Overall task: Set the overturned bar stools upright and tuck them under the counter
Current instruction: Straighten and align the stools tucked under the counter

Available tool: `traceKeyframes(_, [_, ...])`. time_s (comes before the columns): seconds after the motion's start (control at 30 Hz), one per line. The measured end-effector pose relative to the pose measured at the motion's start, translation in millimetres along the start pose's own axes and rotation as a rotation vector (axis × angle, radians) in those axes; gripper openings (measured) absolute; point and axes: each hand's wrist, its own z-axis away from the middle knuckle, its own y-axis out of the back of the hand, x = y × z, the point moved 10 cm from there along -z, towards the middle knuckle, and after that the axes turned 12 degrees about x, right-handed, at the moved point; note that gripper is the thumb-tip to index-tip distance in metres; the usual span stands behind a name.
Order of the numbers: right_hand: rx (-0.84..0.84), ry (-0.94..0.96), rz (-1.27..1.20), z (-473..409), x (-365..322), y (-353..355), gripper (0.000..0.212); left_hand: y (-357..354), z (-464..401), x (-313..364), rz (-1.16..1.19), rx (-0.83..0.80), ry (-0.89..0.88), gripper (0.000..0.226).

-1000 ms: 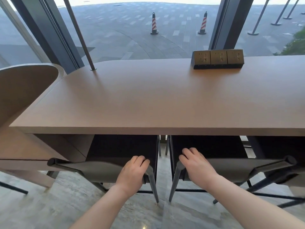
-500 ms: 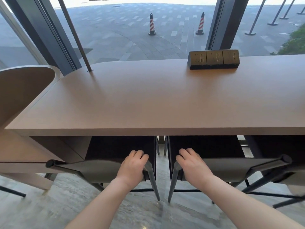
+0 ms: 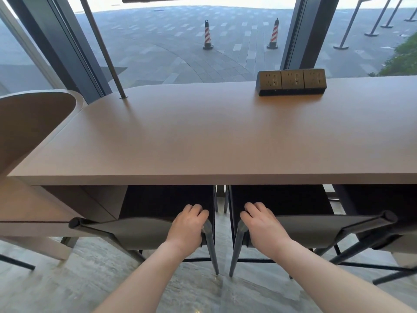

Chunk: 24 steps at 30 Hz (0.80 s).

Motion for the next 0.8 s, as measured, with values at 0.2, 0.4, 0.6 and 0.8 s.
traceKeyframes(0.2, [-0.007, 0.041, 0.064, -7.2, -15.4, 1.7, 0.034, 27.0, 5.6, -5.5, 0.056, 0.106, -0.051, 0.043])
traceKeyframes(0.4, [0.075, 0.171, -0.063, -27.2, -77.9, -1.7, 0.026, 68.2, 43.2, -74.9, -0.047, 0.202, 0.068, 0.034])
traceKeyframes(0.6, [0.059, 0.254, -0.108, -45.5, -137.1, -21.9, 0.027, 104.3, 103.6, -171.9, -0.158, 0.272, 0.340, 0.033])
traceKeyframes(0.8, [0.099, 0.142, -0.041, -65.1, -145.0, -30.4, 0.024, 122.3, 136.0, -248.4, -0.265, 0.319, 0.446, 0.035])
